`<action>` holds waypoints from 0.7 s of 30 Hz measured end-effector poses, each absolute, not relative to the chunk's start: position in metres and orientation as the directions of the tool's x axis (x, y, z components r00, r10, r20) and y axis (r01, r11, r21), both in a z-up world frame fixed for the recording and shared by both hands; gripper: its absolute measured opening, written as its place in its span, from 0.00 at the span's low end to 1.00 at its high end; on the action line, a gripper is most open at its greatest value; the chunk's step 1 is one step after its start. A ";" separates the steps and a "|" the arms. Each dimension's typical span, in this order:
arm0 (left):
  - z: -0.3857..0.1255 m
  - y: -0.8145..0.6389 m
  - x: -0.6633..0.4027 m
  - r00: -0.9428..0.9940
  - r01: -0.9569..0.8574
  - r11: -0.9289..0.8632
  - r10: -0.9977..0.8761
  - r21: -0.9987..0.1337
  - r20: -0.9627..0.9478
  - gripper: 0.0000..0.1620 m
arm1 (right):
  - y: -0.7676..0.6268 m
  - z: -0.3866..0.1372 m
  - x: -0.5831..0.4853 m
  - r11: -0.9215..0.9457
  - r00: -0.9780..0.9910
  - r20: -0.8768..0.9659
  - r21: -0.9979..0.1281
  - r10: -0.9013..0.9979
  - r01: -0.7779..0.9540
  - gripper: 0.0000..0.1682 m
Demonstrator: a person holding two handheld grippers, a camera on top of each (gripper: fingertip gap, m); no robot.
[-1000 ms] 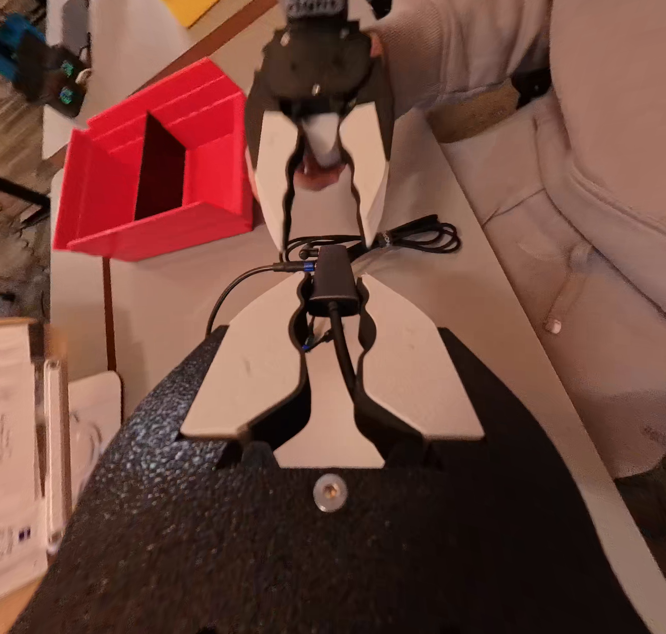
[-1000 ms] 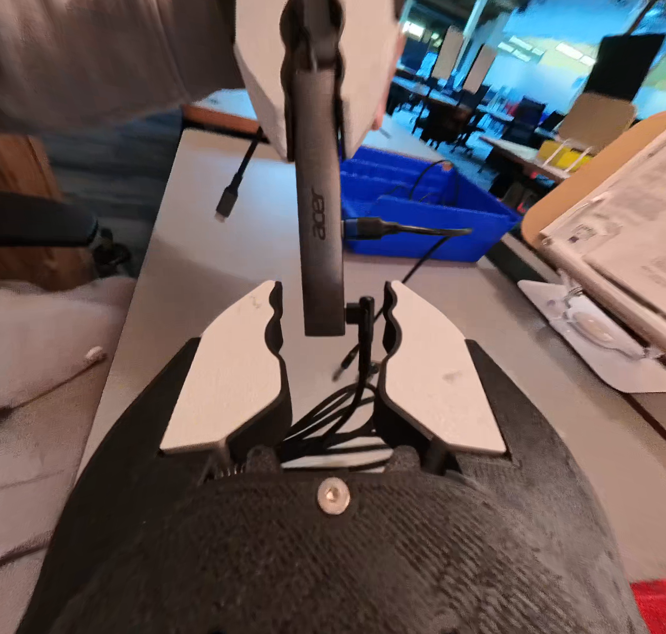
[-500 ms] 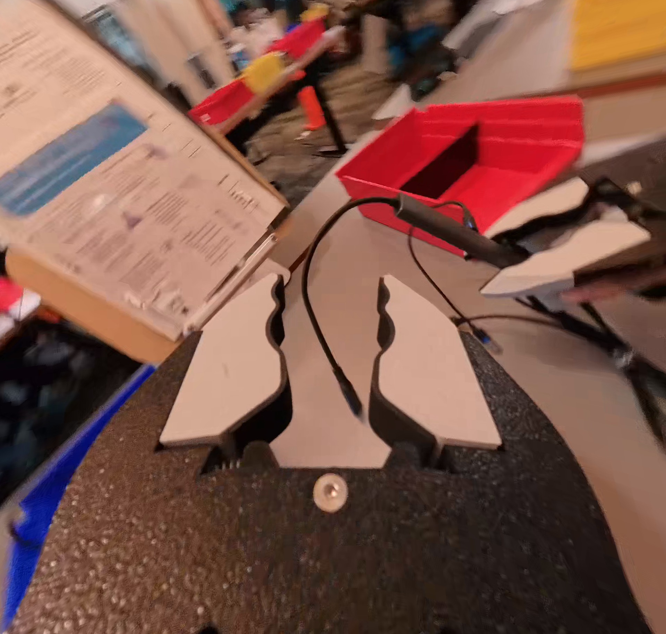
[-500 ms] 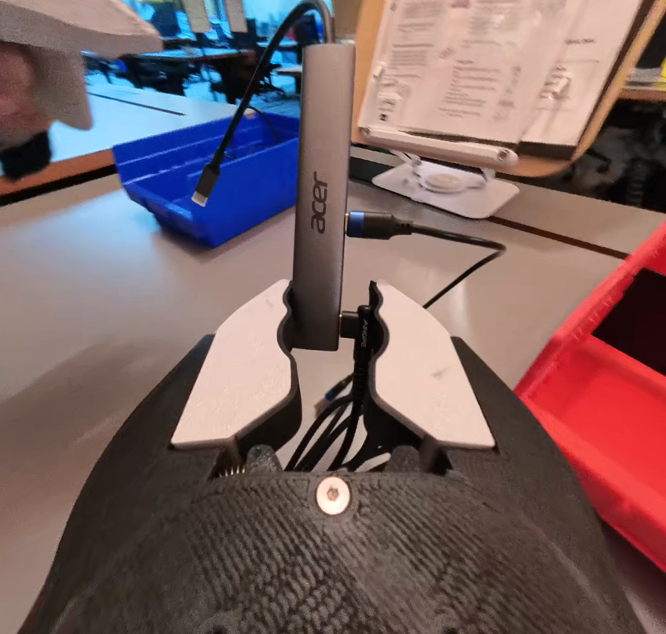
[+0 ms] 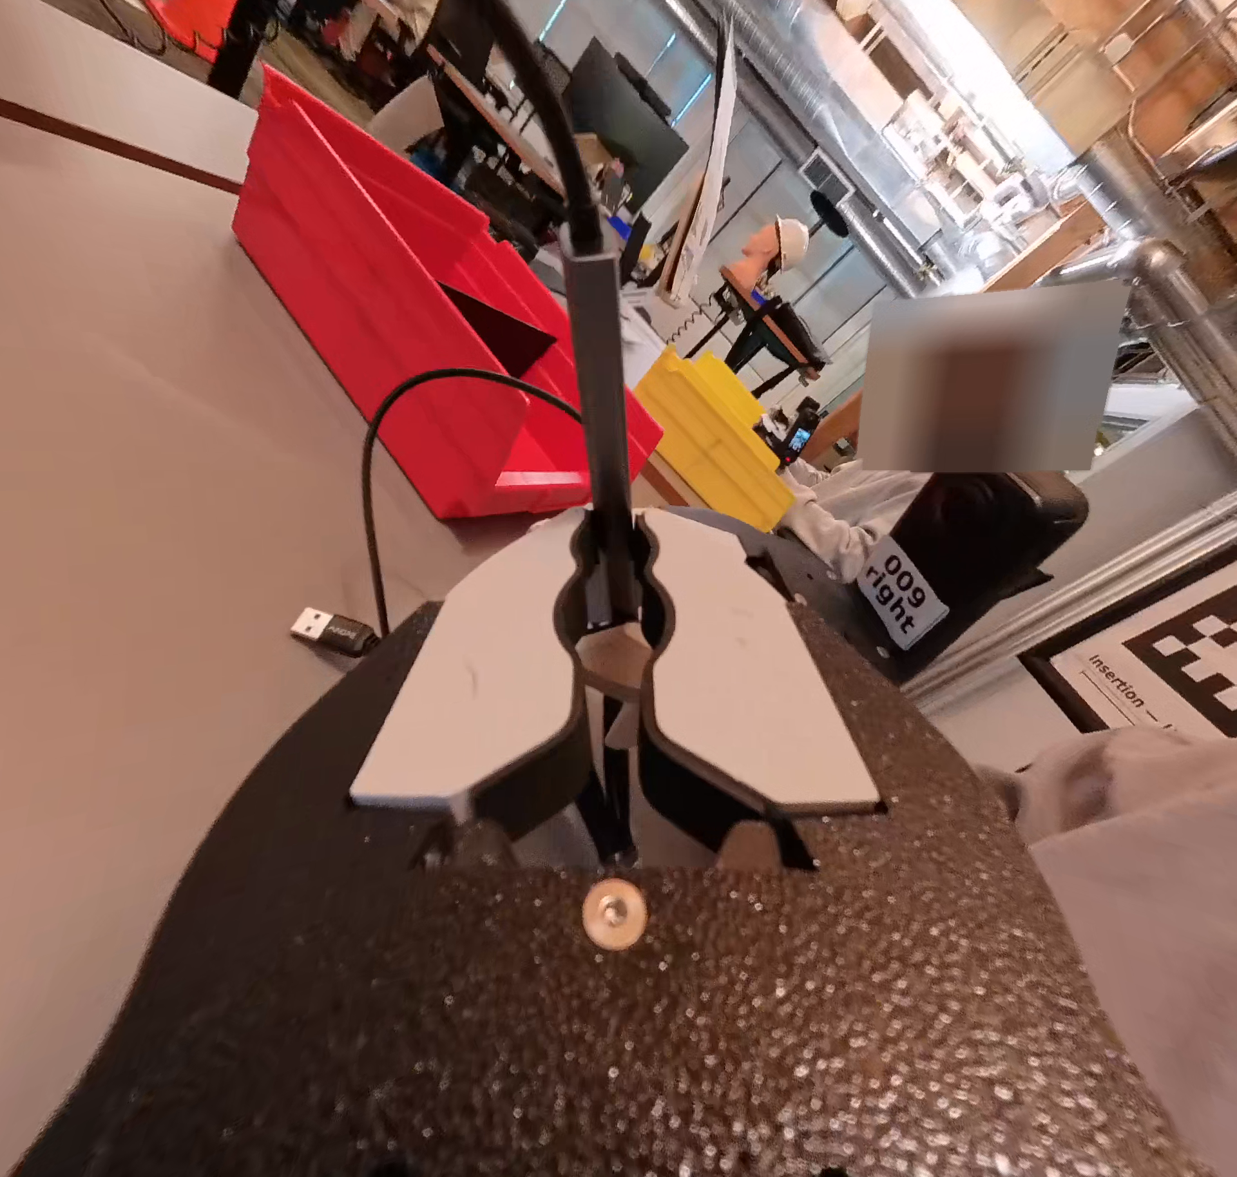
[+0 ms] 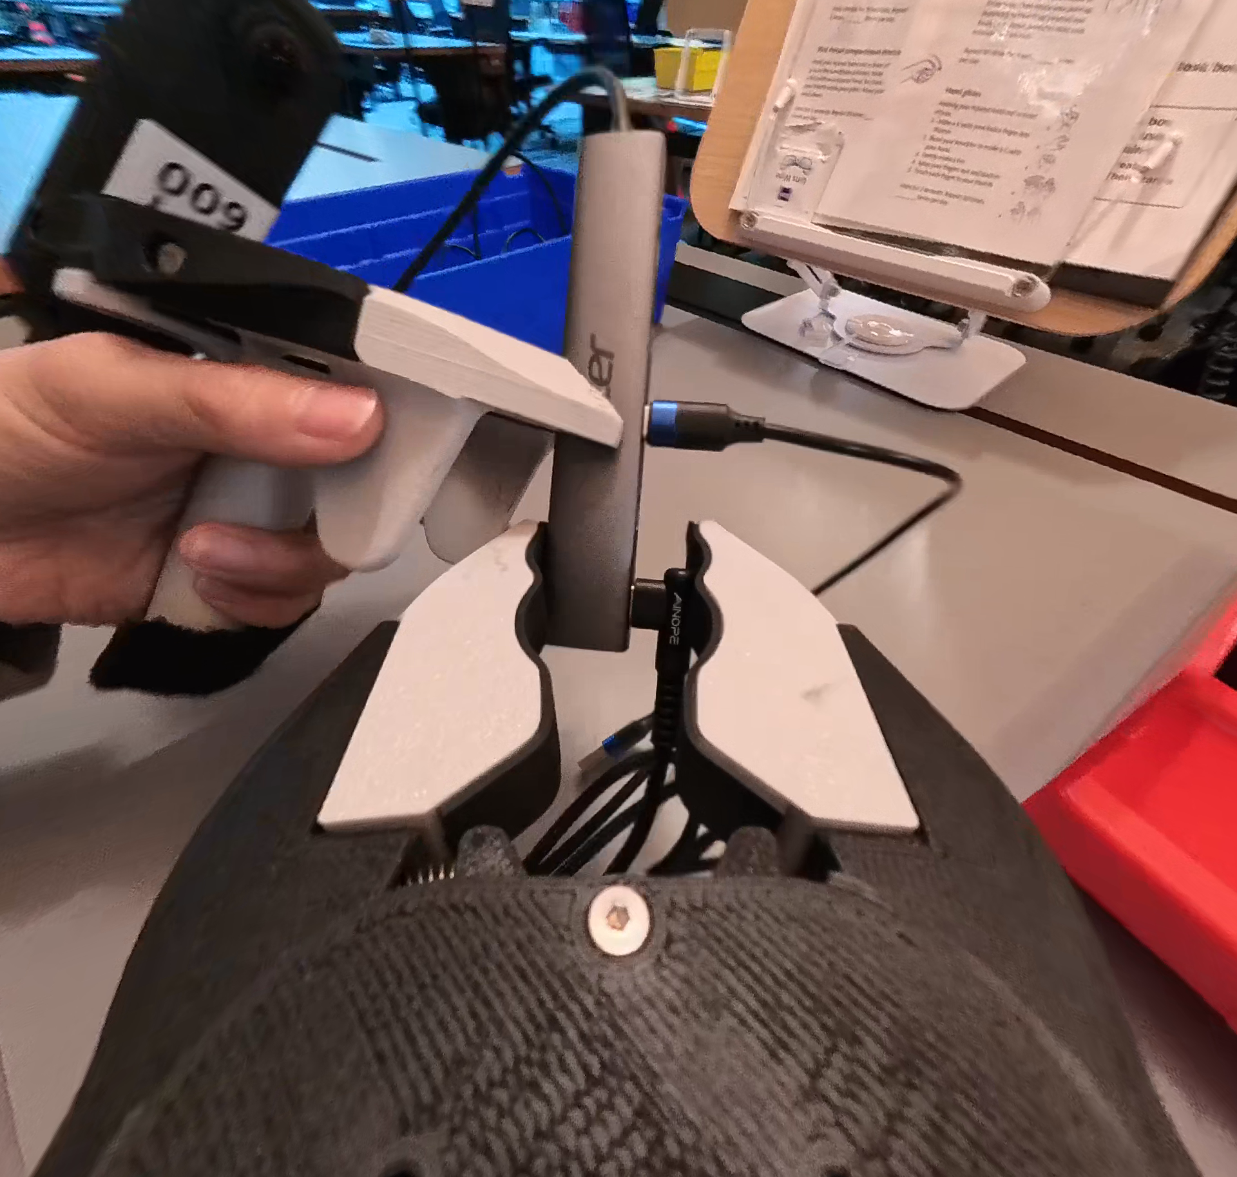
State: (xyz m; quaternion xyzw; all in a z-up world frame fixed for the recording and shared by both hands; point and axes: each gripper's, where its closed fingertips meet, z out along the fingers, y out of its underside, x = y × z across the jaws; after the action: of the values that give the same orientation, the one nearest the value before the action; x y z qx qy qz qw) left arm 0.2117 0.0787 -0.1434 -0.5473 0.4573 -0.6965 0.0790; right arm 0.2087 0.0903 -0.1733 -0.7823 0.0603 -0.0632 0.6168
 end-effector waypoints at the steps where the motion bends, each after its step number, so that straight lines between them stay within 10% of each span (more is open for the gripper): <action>1: -0.143 0.080 0.211 -0.392 -0.413 -0.575 -0.589 -0.707 0.707 0.06 | 0.091 -0.171 0.205 -0.221 0.993 0.032 -0.975 -0.116 0.005 0.23; 10: -0.167 0.090 0.192 -0.325 -0.783 -0.459 -0.273 -0.420 0.905 0.06 | 0.059 -0.140 0.226 -0.143 0.924 0.383 -0.913 0.022 0.382 0.21; 21: -0.179 0.061 0.194 -0.327 -0.887 -0.281 -0.178 -0.367 0.928 0.06 | 0.070 -0.186 0.208 -0.222 0.877 0.441 -0.851 0.190 0.476 0.08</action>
State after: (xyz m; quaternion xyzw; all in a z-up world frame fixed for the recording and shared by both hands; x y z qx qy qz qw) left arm 0.1941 0.0610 -0.1794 -0.5047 0.5274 -0.6209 -0.2856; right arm 0.2078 0.0698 -0.1856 -0.7722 -0.2155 -0.1222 0.5851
